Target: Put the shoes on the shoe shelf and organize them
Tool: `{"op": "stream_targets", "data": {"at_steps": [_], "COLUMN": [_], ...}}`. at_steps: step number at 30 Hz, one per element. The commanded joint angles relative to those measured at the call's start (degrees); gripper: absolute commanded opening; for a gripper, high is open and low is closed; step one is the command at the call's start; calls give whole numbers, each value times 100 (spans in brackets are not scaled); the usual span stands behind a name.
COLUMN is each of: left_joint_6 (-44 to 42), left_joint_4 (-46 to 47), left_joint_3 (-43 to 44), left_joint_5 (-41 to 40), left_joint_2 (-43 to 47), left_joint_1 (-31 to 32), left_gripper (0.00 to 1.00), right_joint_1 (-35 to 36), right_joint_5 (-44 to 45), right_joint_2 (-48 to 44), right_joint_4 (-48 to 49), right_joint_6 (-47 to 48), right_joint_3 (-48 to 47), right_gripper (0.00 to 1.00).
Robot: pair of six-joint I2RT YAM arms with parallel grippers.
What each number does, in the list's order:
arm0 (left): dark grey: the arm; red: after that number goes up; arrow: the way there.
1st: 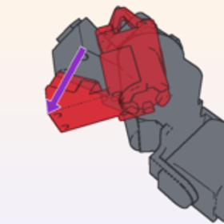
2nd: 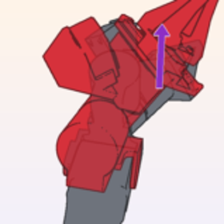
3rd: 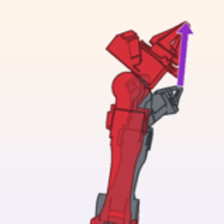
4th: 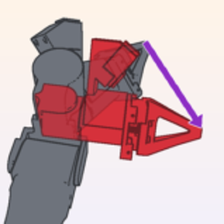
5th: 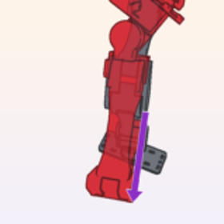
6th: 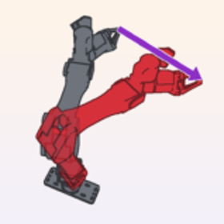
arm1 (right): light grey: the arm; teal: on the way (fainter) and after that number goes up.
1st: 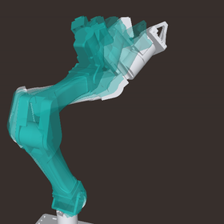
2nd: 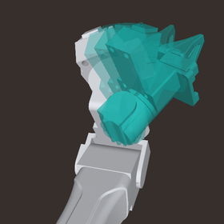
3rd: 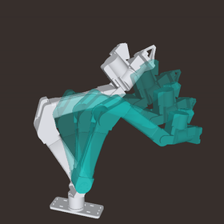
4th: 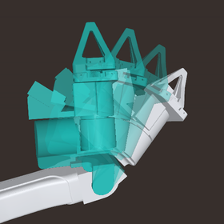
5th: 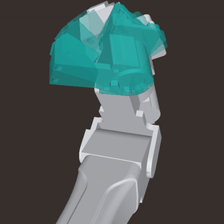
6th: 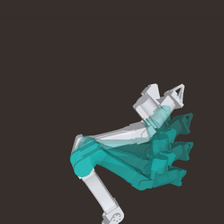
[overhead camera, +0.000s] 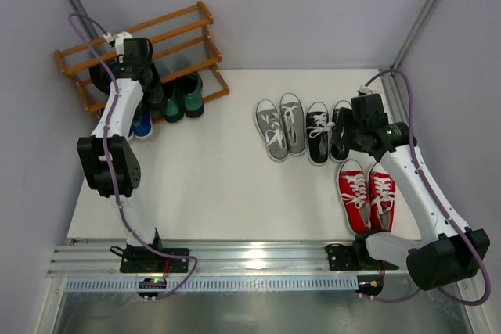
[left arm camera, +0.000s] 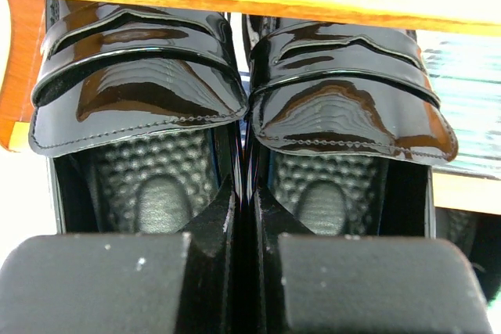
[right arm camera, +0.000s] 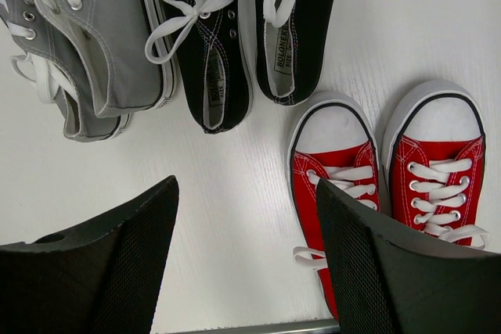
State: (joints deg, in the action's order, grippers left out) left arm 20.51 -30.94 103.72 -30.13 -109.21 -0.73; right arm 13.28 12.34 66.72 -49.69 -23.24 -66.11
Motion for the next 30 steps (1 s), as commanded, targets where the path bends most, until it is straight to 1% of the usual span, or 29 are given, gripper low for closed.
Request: {"op": "stream_targets", "data": {"at_steps": [1, 5, 8, 12, 13, 17, 19, 20, 21, 22, 23, 25, 26, 28, 29, 30], "left_joint_6": [76, 224, 357, 603, 690, 813, 884, 963, 1042, 1129, 1304, 1595, 1918, 2245, 2447, 2805], "left_joint_4": [1960, 1873, 1662, 1398, 1267, 924, 704, 390, 161, -42, -427, -710, -912, -1194, -1300, -1422], "left_joint_3": [245, 280, 149, -325, -553, -1257, -1651, -1749, -1837, -1925, -2178, -2513, -2889, -3234, -3401, -3811], "left_joint_5": [111, 340, 350, 464, 482, 587, 649, 623, 622, 553, 474, 481, 499, 447, 307, 228], "left_joint_2": [602, 620, 769, 1164, 1374, 2051, 2402, 2752, 2912, 3071, 3446, 3852, 4185, 4451, 4539, 4644], "left_joint_1": [222, 346, 538, 767, 846, 1338, 1671, 1829, 2101, 2243, 2575, 2876, 3234, 3666, 4164, 4421], "left_gripper": [0, 0, 0, 0, 0, 0, 0, 0, 0, 0, 0, 0, 0, 0, 0, 0], "right_joint_1": [17, 26, 26, 26, 26, 26, 17, 26, 26, 17, 26, 17, 17, 26, 17, 17], "right_joint_5": [-38, -126, -188, -197, -197, -214, -232, -232, -241, -258, -258, -284, -302, -372, -399, -416], "right_joint_2": [-45, -185, -369, -528, -554, -616, -616, -607, -607, -581, -572, -537, -485, -423, -345, -300], "right_joint_4": [258, 434, 627, 777, 846, 988, 1067, 1093, 1102, 1145, 1155, 1207, 1234, 1286, 1304, 1313], "right_joint_6": [48, -22, -48, -127, -154, -198, -215, -207, -189, -172, -163, -110, -101, -31, -14, -5], "right_joint_3": [-149, 106, 396, 721, 826, 1012, 1073, 1082, 1082, 1082, 1082, 1074, 1065, 1039, 1021, 1003], "right_gripper": [72, 72, 72, 72, 72, 72, 72, 72, 72, 72, 72, 72, 72, 72, 72, 72]}}
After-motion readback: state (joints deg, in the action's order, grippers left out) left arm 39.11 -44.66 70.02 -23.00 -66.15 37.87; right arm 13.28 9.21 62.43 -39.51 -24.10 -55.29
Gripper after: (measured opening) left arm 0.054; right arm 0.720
